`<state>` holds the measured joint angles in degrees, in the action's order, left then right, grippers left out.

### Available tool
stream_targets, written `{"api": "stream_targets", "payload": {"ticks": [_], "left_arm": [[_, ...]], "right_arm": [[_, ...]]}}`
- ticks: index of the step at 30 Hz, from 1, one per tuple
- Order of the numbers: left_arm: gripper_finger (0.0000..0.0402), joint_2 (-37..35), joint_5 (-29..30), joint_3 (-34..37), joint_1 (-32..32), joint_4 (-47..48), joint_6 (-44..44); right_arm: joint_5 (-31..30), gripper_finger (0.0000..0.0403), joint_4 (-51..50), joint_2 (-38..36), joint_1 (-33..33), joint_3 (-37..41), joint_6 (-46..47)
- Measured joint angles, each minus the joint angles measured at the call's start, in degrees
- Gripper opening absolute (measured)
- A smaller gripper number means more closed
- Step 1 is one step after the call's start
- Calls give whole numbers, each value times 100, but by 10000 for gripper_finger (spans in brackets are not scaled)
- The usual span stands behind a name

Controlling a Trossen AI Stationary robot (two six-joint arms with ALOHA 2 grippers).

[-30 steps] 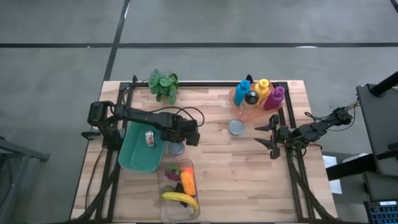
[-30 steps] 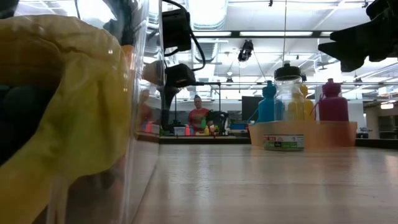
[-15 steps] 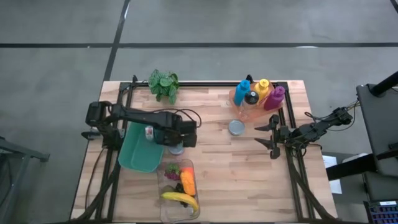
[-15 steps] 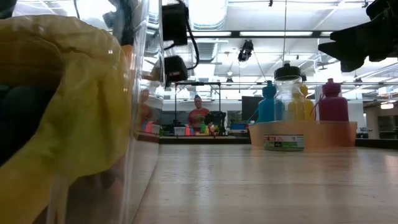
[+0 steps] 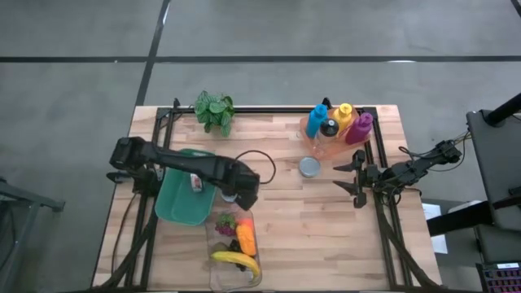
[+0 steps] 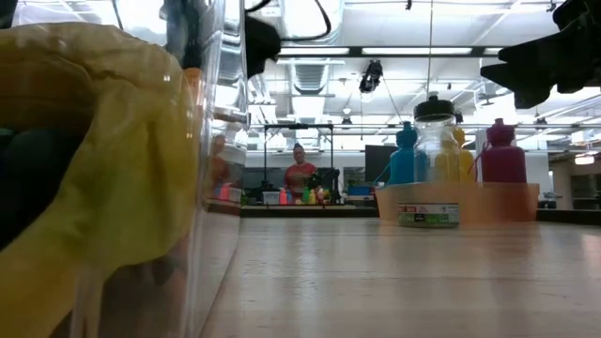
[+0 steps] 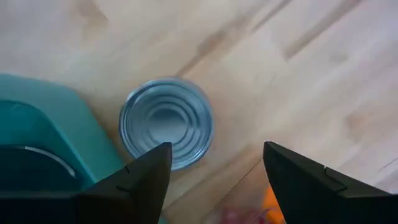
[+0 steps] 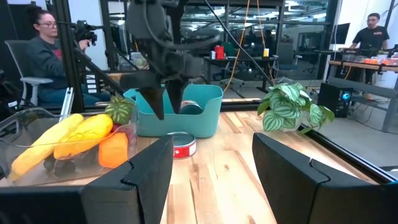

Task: Pick & Place Food Item
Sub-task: Put the red tuna can into the blue bin

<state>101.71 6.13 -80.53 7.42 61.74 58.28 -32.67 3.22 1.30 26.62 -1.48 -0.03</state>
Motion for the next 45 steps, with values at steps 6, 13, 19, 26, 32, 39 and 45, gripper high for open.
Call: {"api": "stream_targets", "payload": {"ticks": [6, 13, 19, 26, 32, 39, 45], "left_arm": [[255, 4, -446, 233, -143, -148, -937], [255, 4, -724, 521, -638, -476, -1916], [255, 4, -1241, 899, -909, -806, -2257], [255, 2, -1392, 969, -1068, -1155, -2441], [255, 67, -1389, 966, -1131, -1250, -2558], [255, 99, -1192, 839, -1135, -838, -2250], [255, 105, -795, 340, -1033, -343, -2185]], "right_arm": [[0, 217, 0, 0, 1, 0, 0], [0, 217, -1, 0, 0, 0, 0], [0, 217, 0, 0, 0, 0, 0], [0, 217, 0, 0, 1, 0, 0], [0, 217, 0, 0, -1, 0, 0], [0, 217, 0, 0, 0, 0, 0], [0, 217, 0, -2, -1, 0, 0]]}}
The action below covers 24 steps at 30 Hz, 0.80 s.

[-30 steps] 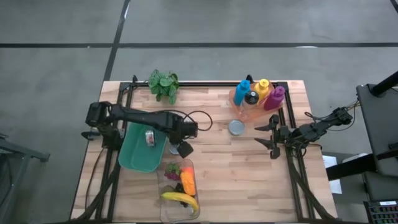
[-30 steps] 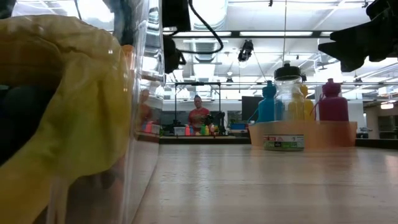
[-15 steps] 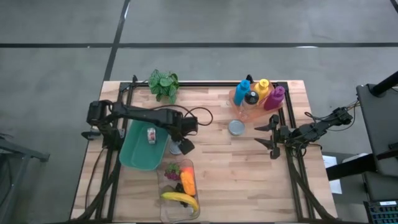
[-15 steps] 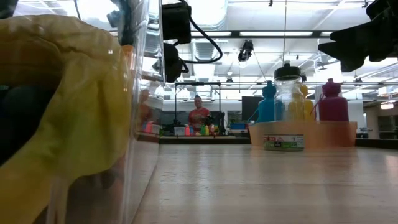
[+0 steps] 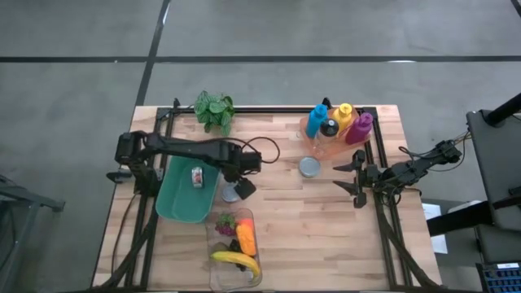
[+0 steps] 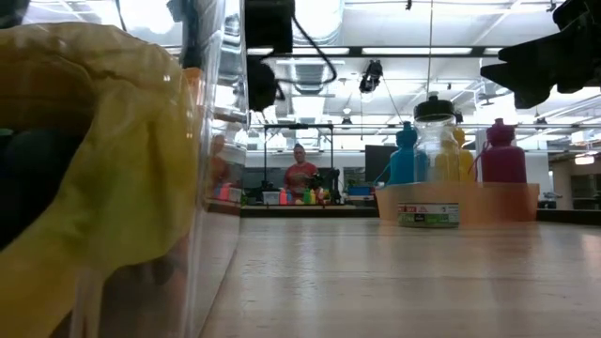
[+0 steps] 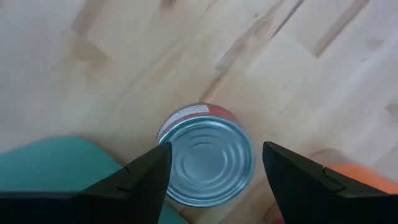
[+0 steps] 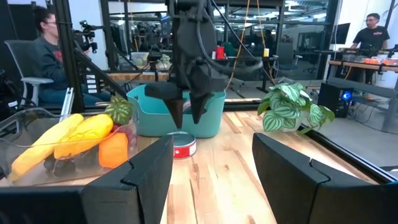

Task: Pick & Place Food Item
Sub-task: Put the red tuna can into the blue bin

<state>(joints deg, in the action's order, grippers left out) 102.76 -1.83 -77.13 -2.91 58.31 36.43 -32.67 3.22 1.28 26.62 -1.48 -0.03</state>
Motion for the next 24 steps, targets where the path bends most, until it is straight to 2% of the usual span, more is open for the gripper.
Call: {"api": "stream_targets", "payload": {"ticks": [6, 10, 16, 24], "left_arm": [[255, 8, 418, -464, 63, -162, -885], [255, 110, 378, -422, -35, -592, -1482], [255, 393, 4, -335, -294, -656, -1546], [255, 444, -512, 250, -483, -662, -1208]], "right_arm": [[0, 217, 0, 2, 2, 0, 0], [0, 217, -2, 2, 0, 0, 0], [0, 217, -2, 1, 1, 0, 0], [0, 217, 0, 2, 1, 0, 0]]}}
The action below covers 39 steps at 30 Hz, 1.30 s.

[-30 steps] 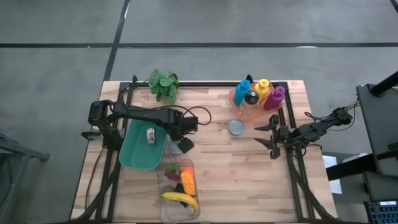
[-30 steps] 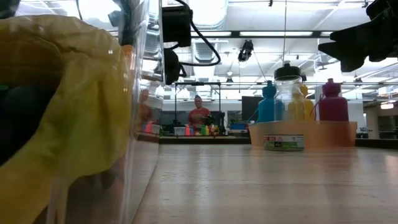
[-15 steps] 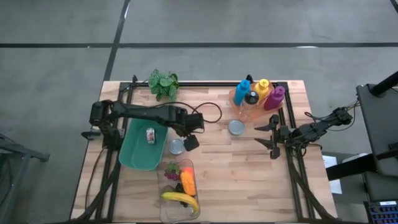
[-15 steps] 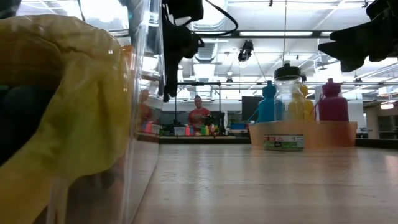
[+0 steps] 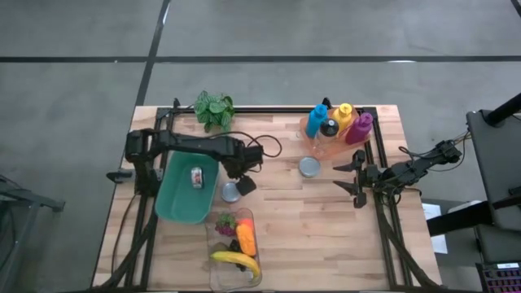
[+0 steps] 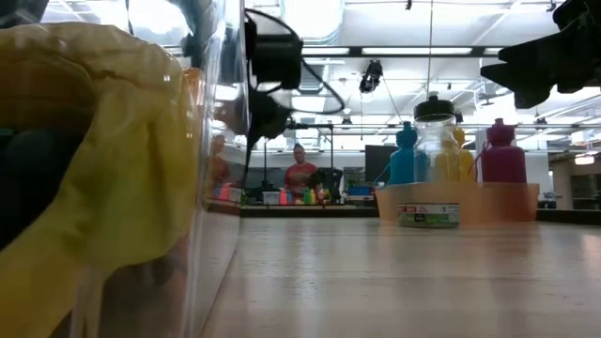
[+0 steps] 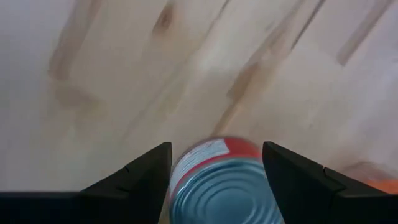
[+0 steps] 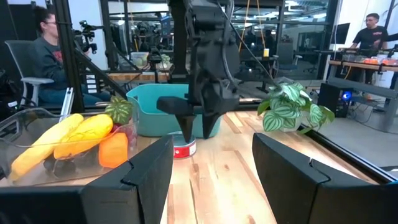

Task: Pick & Place Food Item
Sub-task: Put the red tuna can into the blue bin

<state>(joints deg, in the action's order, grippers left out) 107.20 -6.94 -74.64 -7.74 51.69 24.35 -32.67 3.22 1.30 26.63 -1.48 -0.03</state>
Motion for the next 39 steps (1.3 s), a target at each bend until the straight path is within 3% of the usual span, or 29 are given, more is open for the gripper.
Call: {"api": "stream_targets", "payload": {"ticks": [15, 27, 39], "left_arm": [[255, -266, -378, 311, -17, 400, 672], [255, -374, -643, 383, 341, 39, 1444], [255, -275, -655, 670, 370, -527, 1515]], "right_arm": [[0, 217, -2, 0, 0, 0, 0], [0, 217, 0, 0, 1, 0, 0], [0, 217, 0, 0, -1, 0, 0]]}}
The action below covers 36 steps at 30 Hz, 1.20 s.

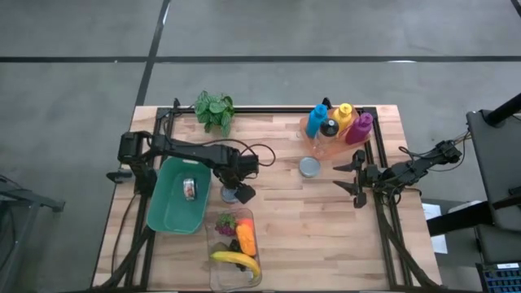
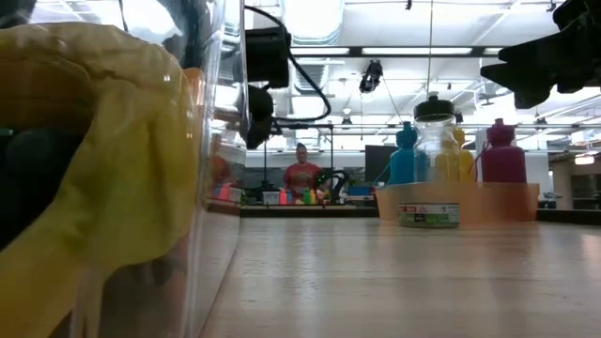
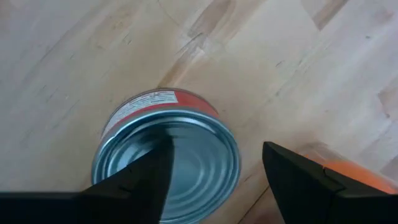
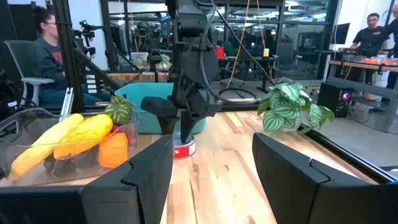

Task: Pick & Place Food Item
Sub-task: Put the red tuna can into the blue bin

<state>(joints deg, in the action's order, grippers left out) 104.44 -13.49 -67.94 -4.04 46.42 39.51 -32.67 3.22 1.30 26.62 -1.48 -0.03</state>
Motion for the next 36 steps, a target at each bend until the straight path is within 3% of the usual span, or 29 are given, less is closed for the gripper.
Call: {"api": "stream_targets", "payload": {"ticks": [8, 24, 36], "left_arm": [[255, -35, -276, 222, -287, -499, -1], [255, -12, 691, 190, -973, -1011, -995], [255, -13, 756, 164, -1399, -1357, -1357]], "right_arm": [[0, 217, 0, 0, 0, 0, 0], [0, 217, 0, 0, 0, 0, 0], [0, 217, 0, 0, -1, 0, 0]]}}
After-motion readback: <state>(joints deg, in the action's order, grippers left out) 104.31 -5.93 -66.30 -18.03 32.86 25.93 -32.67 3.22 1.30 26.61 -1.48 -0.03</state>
